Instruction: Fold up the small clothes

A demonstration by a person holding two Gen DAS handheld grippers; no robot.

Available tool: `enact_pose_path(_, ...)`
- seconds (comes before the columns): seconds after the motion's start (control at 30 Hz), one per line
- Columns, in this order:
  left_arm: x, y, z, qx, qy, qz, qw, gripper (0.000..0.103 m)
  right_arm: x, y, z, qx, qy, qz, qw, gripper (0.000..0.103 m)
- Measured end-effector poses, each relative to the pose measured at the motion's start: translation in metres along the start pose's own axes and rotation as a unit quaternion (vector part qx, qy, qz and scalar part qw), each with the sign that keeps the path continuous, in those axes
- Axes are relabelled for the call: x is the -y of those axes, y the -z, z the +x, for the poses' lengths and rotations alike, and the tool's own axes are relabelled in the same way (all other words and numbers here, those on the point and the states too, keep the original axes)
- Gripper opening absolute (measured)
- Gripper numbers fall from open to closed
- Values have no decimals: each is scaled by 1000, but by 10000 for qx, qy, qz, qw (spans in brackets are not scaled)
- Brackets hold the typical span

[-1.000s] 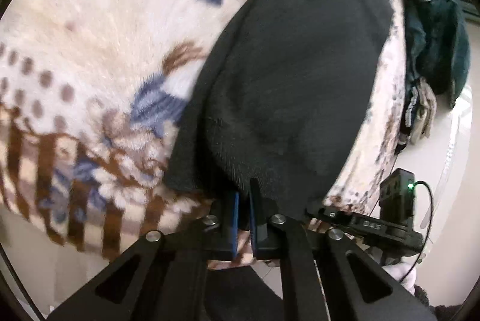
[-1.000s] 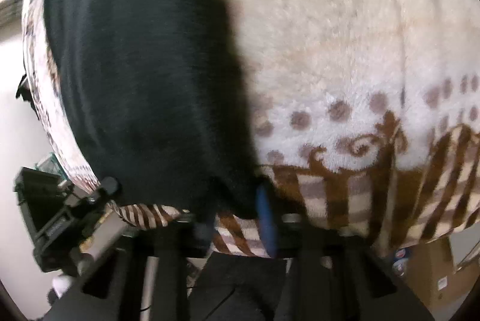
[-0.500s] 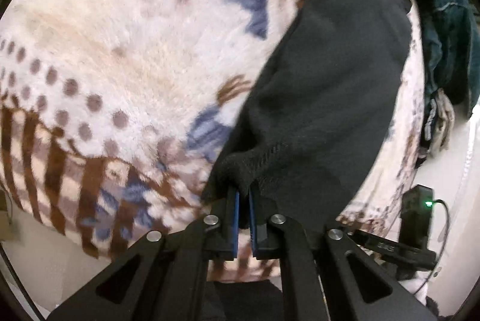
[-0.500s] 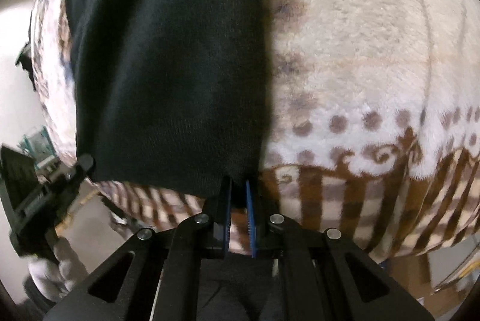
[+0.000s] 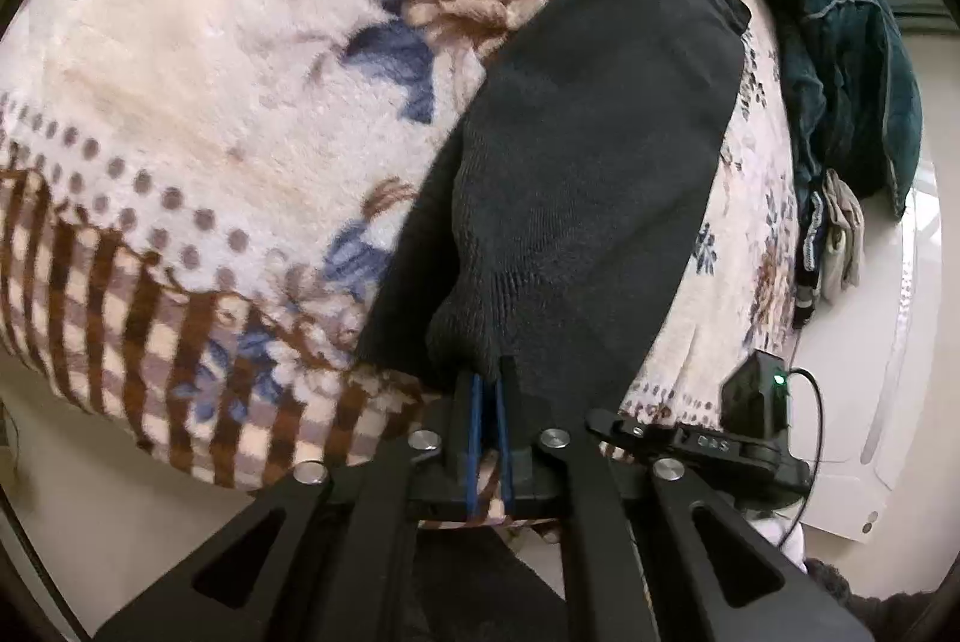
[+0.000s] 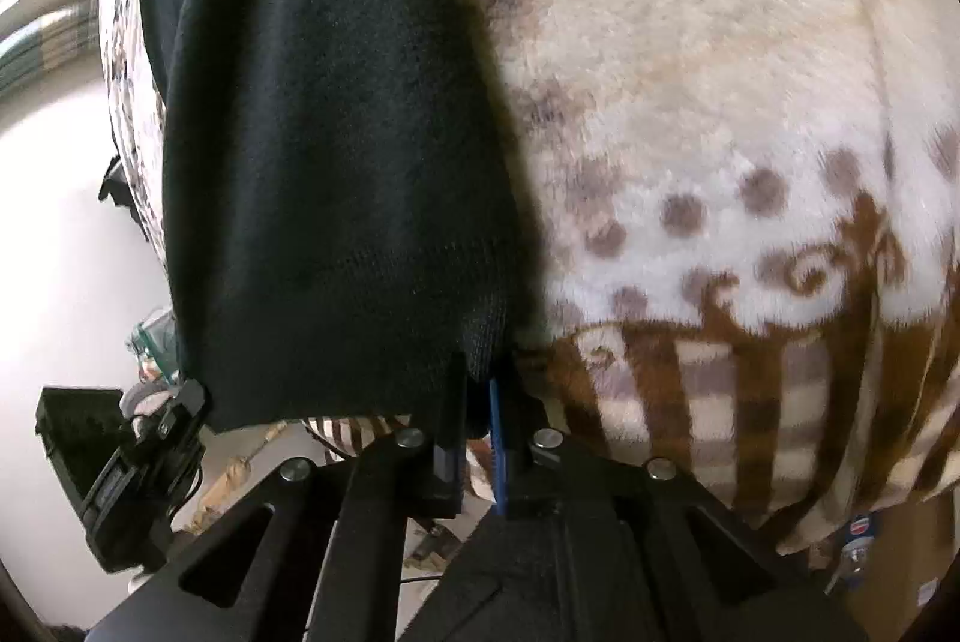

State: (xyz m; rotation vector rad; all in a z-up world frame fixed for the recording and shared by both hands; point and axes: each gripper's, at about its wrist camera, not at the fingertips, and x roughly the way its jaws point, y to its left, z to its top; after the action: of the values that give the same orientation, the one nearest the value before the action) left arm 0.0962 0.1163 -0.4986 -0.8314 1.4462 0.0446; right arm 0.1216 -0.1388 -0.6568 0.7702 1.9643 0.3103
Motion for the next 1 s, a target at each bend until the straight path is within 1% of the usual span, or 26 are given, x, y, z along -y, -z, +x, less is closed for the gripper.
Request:
enact_pose_path(0.07, -5, -1, -3, 20, 9, -47, 10000, 1, -3, 6, -8, 91, 76, -69, 9999, 6)
enact_pose_path(0.13, -13, -5, 0, 27, -109, -16, 9999, 2, -14, 16, -18, 132, 19, -205, 9997, 6)
enact_pose_path(0.2, -19, -12, 13, -5, -309, -22, 9995, 2, -21, 18, -24, 113, 53, -359, 9993, 6)
enact_pose_path(0.23, -24, -14, 25, -100, -431, -7, 9990, 2, -25, 19, -20, 81, 138, -421, 9990, 6)
enact_pose_path(0.27, -30, -17, 34, -176, -550, 9, 9983, 2, -26, 14, -24, 65, 279, -457, 9985, 6)
enact_pose_path(0.3, -36, -18, 48, -303, -641, 68, 9975, 2, -25, 11, -19, 4, 445, -477, 9979, 6)
enact_pose_path(0.33, -37, -18, 55, -375, -689, 101, 9969, 2, -40, 6, -3, -17, 545, -424, 9976, 6)
enact_pose_path(0.37, -41, -18, 63, -488, -711, 102, 9962, 3, -41, 4, 1, -22, 667, -438, 9968, 6)
enact_pose_path(0.4, -46, -17, 67, -632, -521, -2, 9966, 3, -44, 2, 6, -46, 756, -494, 9959, 6)
enact_pose_path(0.43, -50, -15, 68, -733, -278, -110, 9969, 7, -47, 0, 10, -99, 866, -548, 9947, 6)
enact_pose_path(0.47, -54, -11, 63, -811, -42, -264, 9963, 7, -49, -1, 11, -135, 882, -507, 9947, 9)
enact_pose_path(0.5, -59, -6, 57, -796, 128, -402, 9959, 7, -48, -2, 11, -202, 809, -403, 9957, 12)
enact_pose_path(0.53, -63, -2, 50, -743, 246, -515, 9956, 15, -47, -2, 11, -302, 568, -228, 9977, 15)
enact_pose_path(0.57, -67, 1, 43, -666, 286, -633, 9954, 27, -44, -4, 8, -377, 304, -26, 9988, 30)
enact_pose_path(0.6, -70, 3, 37, -559, 317, -714, 9954, 30, -41, -5, 3, -369, 119, 125, 9992, 43)
enact_pose_path(0.63, -71, 1, 32, -429, 358, -733, 9957, 32, -37, -6, -3, -303, 46, 165, 9994, 47)
enact_pose_path(0.67, -69, -3, 30, -335, 300, -700, 9965, 32, -36, -7, -8, -232, 38, 160, 9996, 48)
enact_pose_path(0.73, -60, -18, 33, -212, 331, -471, 9981, 32, -37, -11, -16, -73, 152, 46, 9998, 48)
enact_pose_path(0.77, -51, -29, 38, -193, 246, -297, 9991, 32, -37, -12, -18, -14, 175, 36, 9998, 48)
enact_pose_path(0.8, -44, -40, 44, -183, 251, -133, 9994, 32, -37, -15, -19, 32, 158, 53, 9999, 48)
enact_pose_path(0.83, -39, -48, 49, -215, 224, -20, 9995, 32, -34, -19, -21, 71, 104, 90, 9999, 48)
enact_pose_path(0.9, -26, -62, 65, -316, 85, 293, 9990, 28, -27, -29, -21, 133, 98, 113, 9998, 48)
enact_pose_path(0.93, -18, -64, 67, -246, 92, 523, 9983, 3, -30, -30, -21, 168, 105, 96, 9998, 48)
enact_pose_path(0.97, -9, -64, 63, -65, -66, 886, 9960, 4, -32, -31, -21, 187, 122, 73, 9997, 48)
enact_pose_path(1.0, -4, -62, 58, 21, -133, 1068, 9942, 4, -35, -32, -19, 207, 139, 68, 9997, 48)
